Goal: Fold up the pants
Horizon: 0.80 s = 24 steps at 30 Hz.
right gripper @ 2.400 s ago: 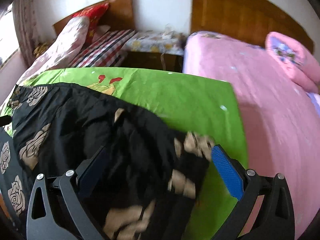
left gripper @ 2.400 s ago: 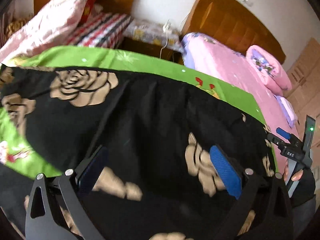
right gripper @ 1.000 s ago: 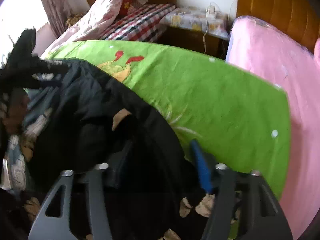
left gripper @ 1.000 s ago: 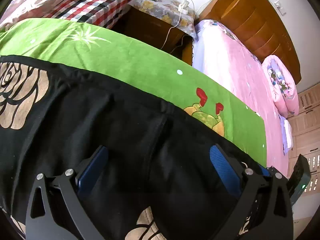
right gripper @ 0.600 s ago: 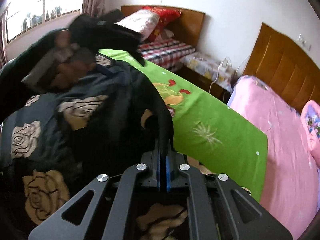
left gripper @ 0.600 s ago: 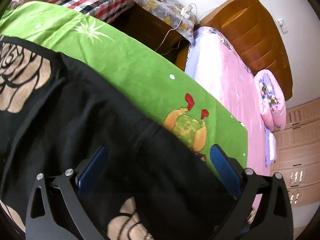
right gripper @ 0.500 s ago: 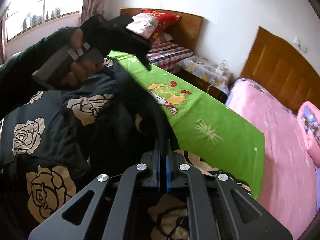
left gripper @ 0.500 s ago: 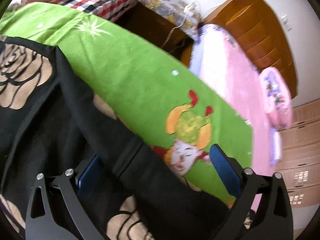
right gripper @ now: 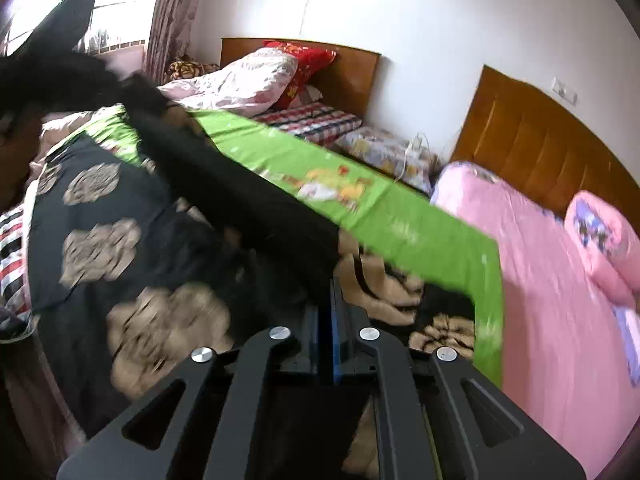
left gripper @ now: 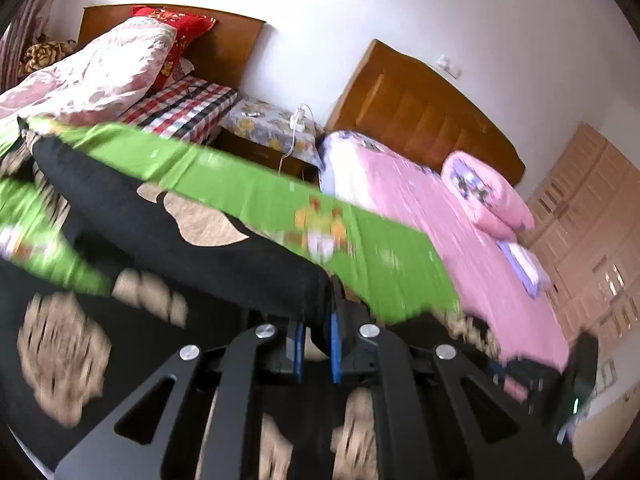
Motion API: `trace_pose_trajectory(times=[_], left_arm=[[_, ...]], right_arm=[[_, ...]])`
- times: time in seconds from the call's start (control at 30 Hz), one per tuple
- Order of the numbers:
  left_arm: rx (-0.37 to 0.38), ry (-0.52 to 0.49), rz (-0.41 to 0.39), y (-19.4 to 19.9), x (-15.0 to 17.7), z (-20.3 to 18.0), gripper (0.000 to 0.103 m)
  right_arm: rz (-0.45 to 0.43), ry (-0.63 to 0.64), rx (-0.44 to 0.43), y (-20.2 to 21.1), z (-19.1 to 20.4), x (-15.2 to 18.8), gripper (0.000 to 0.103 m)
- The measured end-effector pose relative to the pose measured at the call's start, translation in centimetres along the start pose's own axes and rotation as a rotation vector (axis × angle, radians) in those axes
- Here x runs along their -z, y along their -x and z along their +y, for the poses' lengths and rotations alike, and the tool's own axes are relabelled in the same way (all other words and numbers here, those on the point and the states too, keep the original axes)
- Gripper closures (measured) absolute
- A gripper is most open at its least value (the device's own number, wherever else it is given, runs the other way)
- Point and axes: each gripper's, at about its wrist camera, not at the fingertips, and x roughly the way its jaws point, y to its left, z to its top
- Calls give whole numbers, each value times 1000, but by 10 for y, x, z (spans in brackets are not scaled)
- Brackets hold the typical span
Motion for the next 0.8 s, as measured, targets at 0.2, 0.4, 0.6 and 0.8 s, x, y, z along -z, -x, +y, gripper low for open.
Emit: trace_pose_trajectory(times=[0.2, 0.4, 0.6, 0.8], left_arm=[[-33, -32, 174, -17, 99, 42, 80], [73, 113, 167, -2, 103, 85, 32], [43, 191, 53, 39, 86, 121, 27], [-6, 217, 26, 52, 77, 153, 23]], right_arm=[[149, -69, -5, 5, 28, 66, 54], [13, -338, -10, 56, 18, 87, 44], [-17, -722, -83, 43, -13, 105, 41], [-21, -857, -69, 12, -37, 97, 41]])
